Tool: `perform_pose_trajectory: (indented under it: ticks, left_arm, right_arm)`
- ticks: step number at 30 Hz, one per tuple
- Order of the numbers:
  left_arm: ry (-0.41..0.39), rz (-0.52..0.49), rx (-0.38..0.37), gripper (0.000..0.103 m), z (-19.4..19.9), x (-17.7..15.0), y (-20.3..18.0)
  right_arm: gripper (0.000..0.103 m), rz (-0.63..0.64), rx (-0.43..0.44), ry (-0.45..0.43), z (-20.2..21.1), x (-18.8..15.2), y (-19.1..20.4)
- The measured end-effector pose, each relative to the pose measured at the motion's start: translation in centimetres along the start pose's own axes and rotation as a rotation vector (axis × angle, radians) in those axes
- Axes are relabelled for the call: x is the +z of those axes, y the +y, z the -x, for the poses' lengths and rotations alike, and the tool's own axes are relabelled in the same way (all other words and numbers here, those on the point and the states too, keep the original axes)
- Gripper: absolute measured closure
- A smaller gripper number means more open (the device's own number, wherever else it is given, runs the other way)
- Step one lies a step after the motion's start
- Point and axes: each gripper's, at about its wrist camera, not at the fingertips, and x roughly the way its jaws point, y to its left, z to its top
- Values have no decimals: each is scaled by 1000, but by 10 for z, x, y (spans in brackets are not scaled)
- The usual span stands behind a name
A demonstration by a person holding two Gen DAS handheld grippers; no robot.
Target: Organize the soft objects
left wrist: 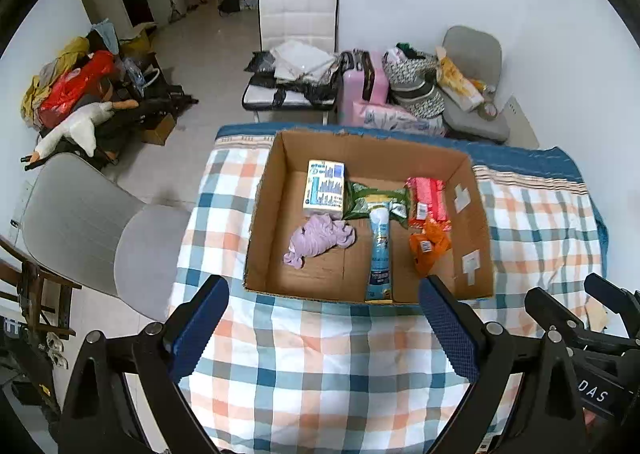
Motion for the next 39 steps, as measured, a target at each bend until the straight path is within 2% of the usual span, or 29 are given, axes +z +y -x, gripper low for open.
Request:
perform_pose_trajectory:
  ticks: [8, 18, 27, 39]
  left_arm:
    - [-79, -7, -10, 6, 61, -5, -1]
    - [-139, -23, -12, 6, 110, -15, -5]
    - [-156, -14, -11, 6, 122, -20, -4]
    - [-148, -12, -9, 6, 121, -19, -5]
  right_arm:
    - [5, -13, -6, -103, 72, -14, -6]
    - [5, -6, -5, -150, 131, -31, -3]
    - [5, -19, -30, -189, 156, -32, -5]
    - [5, -19, -34, -191, 156, -31, -6]
